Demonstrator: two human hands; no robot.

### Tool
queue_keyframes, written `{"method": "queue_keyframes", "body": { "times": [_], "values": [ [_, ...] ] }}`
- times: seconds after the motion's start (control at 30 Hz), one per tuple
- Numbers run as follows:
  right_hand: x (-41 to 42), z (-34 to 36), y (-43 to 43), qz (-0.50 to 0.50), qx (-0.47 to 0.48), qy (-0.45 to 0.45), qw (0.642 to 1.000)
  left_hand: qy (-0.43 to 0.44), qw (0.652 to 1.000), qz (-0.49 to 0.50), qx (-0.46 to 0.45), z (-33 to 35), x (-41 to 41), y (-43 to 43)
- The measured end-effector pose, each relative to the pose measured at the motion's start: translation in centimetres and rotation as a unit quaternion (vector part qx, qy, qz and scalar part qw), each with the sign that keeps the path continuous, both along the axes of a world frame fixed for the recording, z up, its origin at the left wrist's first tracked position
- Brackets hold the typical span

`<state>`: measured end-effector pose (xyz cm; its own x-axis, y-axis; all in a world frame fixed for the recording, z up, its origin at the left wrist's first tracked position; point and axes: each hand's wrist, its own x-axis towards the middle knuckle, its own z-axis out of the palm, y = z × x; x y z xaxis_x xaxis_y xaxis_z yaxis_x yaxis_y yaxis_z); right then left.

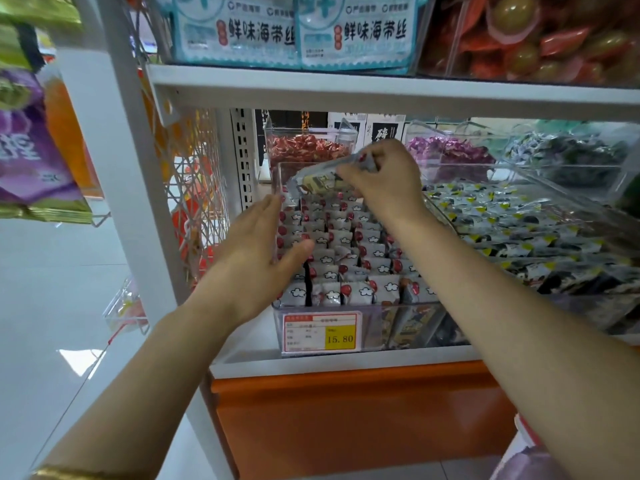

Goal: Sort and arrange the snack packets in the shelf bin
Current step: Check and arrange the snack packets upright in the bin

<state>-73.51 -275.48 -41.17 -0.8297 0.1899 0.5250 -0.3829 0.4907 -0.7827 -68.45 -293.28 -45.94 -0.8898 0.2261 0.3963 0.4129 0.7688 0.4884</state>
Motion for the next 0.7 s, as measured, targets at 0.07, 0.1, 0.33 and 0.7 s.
{"method": "queue_keyframes", "body": {
  "times": [0.07, 0.1, 0.33, 0.7],
  "values": [
    [-2.0, 0.4, -1.0, 0.013, 0.067, 0.012, 0.998, -0.003, 1.0, -0.004, -0.014, -0.3, -0.6, 0.0],
    [-2.8, 0.4, -1.5, 0.022, 0.104, 0.014, 0.994, -0.002, 1.0, -0.005, -0.02, -0.3, -0.7, -0.1],
    [-6.6, -0.6, -3.9, 0.044, 0.341, -0.051, 0.938, -0.03, 0.999, -0.025, -0.005, -0.3, -1.0, -0.2],
    [-9.5, -0.4, -4.0, 0.06, 0.313, -0.096, 0.943, -0.076, 0.994, -0.064, 0.055, -0.5, -0.9, -0.4]
  ]
}}
